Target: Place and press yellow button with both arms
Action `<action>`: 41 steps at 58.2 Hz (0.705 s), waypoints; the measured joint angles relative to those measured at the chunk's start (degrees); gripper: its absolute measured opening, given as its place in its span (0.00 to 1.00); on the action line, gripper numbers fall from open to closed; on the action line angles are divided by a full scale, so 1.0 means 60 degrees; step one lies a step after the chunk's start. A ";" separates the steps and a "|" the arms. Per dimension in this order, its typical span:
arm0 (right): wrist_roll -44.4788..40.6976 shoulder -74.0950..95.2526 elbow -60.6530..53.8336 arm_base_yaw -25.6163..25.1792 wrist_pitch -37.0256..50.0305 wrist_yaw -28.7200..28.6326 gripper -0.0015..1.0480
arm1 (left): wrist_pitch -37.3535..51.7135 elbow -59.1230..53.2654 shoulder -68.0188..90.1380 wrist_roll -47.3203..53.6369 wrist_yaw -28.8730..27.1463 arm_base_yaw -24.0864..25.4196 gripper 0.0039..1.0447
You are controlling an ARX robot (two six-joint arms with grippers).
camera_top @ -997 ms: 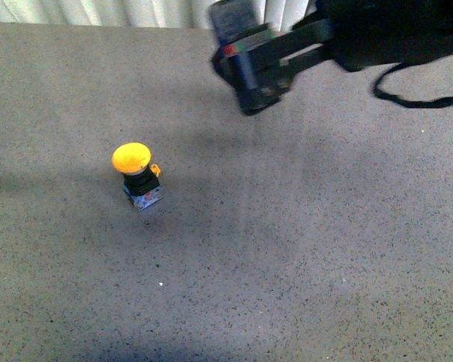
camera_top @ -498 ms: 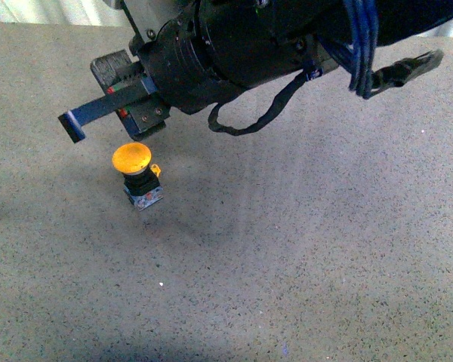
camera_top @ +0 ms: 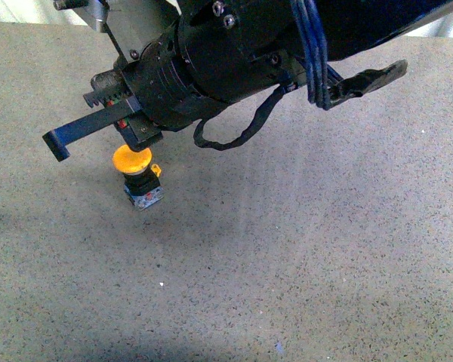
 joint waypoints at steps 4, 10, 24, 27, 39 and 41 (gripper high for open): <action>-0.0004 0.0131 0.0011 0.0036 -0.0251 -0.0036 0.01 | -0.0208 0.0000 -0.0208 0.0004 0.0000 0.0000 0.01; -0.0015 0.0404 0.0044 0.0084 -0.0528 -0.0040 0.01 | -0.0481 0.0000 -0.0474 0.0000 0.0000 0.0000 0.01; 0.0412 0.0361 -0.0069 0.0036 0.0022 -0.0073 0.01 | -0.1147 0.0000 -0.1151 0.0000 0.0000 0.0000 0.01; 0.0539 0.0284 -0.0087 -0.0022 0.0113 -0.0062 0.01 | -0.1373 0.0000 -0.1370 0.0004 0.0000 0.0000 0.01; 0.1337 -0.0787 -0.0415 -0.0736 0.0692 0.0018 0.01 | -0.2889 0.0004 -0.2718 0.0004 0.0004 0.0004 0.01; 0.1501 -0.1246 -0.0557 -0.0980 0.0871 0.0047 0.01 | -0.2903 0.0004 -0.2725 0.0004 -0.0007 0.0007 0.01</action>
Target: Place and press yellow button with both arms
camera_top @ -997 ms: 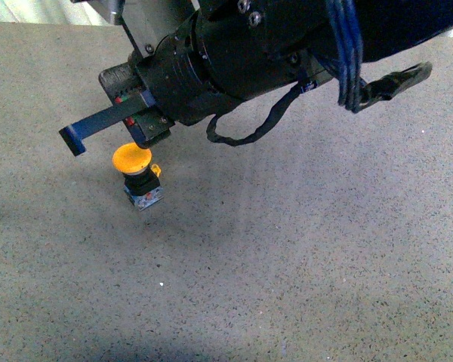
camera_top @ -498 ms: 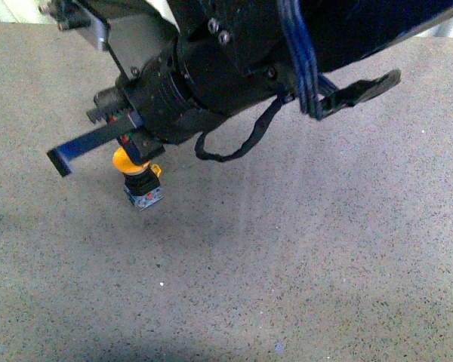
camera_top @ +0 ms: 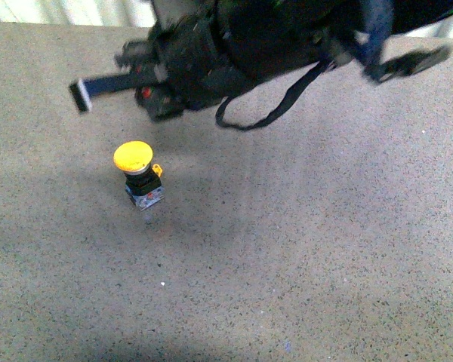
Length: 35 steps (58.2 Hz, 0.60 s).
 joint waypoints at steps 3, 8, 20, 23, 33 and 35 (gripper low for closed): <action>0.0149 -0.0437 -0.0182 -0.0277 0.0182 0.0076 0.01 | -0.0004 0.0000 -0.0007 0.0000 0.0018 0.0000 0.01; 0.0248 -0.1344 -0.0750 -0.0892 0.0404 0.0251 0.14 | 0.0000 0.0000 -0.0007 0.0000 0.0011 0.0000 0.01; -0.0535 -0.3075 -0.4215 -0.1621 0.6011 0.4765 0.01 | 0.0000 0.0000 -0.0007 0.0000 0.0007 0.0000 0.01; -0.0579 -0.3523 -0.4907 -0.1825 0.6513 0.4725 0.01 | 0.0000 0.0000 -0.0007 0.0000 0.0007 0.0000 0.01; -0.0696 -0.4670 -0.6681 -0.2335 0.6972 0.4189 0.01 | 0.0000 0.0000 -0.0007 0.0000 0.0007 0.0000 0.01; -0.0703 -0.4921 -0.7038 -0.2459 0.7005 0.4073 0.01 | 0.0000 0.0000 -0.0007 0.0000 0.0007 0.0000 0.01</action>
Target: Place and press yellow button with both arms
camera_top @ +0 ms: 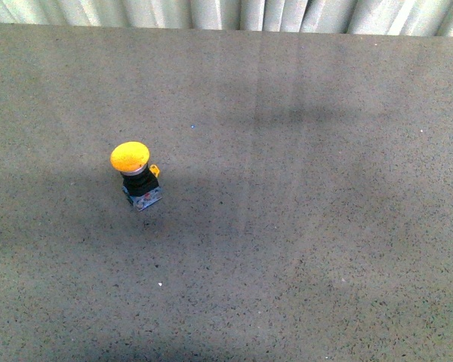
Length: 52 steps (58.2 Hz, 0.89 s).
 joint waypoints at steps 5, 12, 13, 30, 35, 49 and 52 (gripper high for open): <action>-0.0022 -0.0594 -0.0678 -0.0237 0.0066 -0.0248 0.01 | 0.0000 0.0000 0.0000 0.0000 0.0000 0.0000 0.01; -0.0022 -0.1293 -0.1333 -0.0481 0.0073 -0.0499 0.01 | 0.0000 0.0000 0.0000 0.0000 0.0000 0.0000 0.01; -0.0022 -0.1355 -0.1392 -0.0503 0.0073 -0.0521 0.01 | 0.0000 0.0000 0.0000 0.0000 0.0000 0.0000 0.01; -0.0022 -0.3206 -0.2685 -0.1035 -0.0535 -0.1035 0.01 | 0.0000 0.0000 0.0000 0.0000 0.0000 0.0000 0.01; -0.0022 -0.3705 -0.2922 -0.1137 -0.0801 -0.1118 0.01 | 0.0000 0.0000 0.0000 0.0000 0.0000 0.0000 0.01; -0.0029 -0.4783 -0.3767 -0.1861 -0.1122 -0.1869 0.01 | 0.0000 0.0000 0.0000 0.0000 0.0000 0.0000 0.01; -0.0025 -0.5115 -0.3814 -0.1861 -0.1377 -0.1861 0.01 | 0.0000 0.0000 0.0000 0.0000 0.0000 0.0000 0.01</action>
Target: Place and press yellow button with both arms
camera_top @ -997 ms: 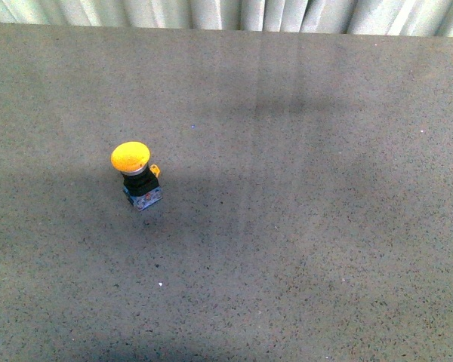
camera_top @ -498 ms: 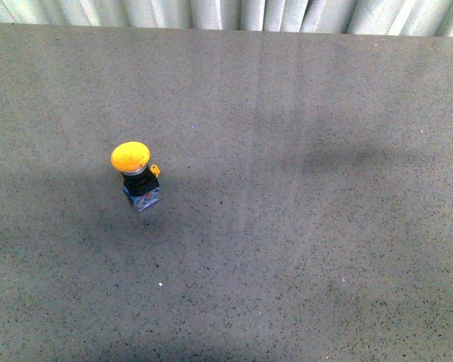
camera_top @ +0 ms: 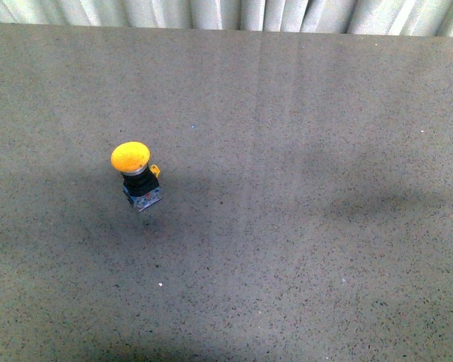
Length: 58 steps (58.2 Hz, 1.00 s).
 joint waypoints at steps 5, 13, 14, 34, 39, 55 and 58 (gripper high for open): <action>0.0000 -0.0674 -0.0069 -0.0015 -0.0535 0.0007 0.01 | -0.0004 0.0000 0.0000 0.0000 0.0000 0.0000 0.01; 0.0000 -0.2055 -0.0084 -0.0015 -0.1749 0.0007 0.01 | 0.0000 0.0000 0.0000 0.0000 0.0000 0.0000 0.01; 0.0000 -0.2215 -0.0084 -0.0015 -0.1894 0.0004 0.01 | 0.0000 0.0000 0.0000 0.0000 0.0000 0.0000 0.01; -0.0004 -0.4156 -0.0091 -0.0018 -0.3723 0.0007 0.01 | 0.0000 0.0000 0.0000 0.0000 0.0000 0.0000 0.01; -0.0004 -0.4513 -0.0091 -0.0018 -0.4065 0.0007 0.01 | 0.0000 0.0000 0.0000 0.0000 0.0000 0.0000 0.01; -0.0004 -0.5748 -0.0095 -0.0018 -0.5282 0.0007 0.01 | 0.0000 0.0000 0.0000 0.0000 0.0000 0.0000 0.01; -0.0004 -0.5945 -0.0095 -0.0018 -0.5475 0.0007 0.01 | 0.0000 0.0000 0.0000 0.0000 0.0000 0.0000 0.01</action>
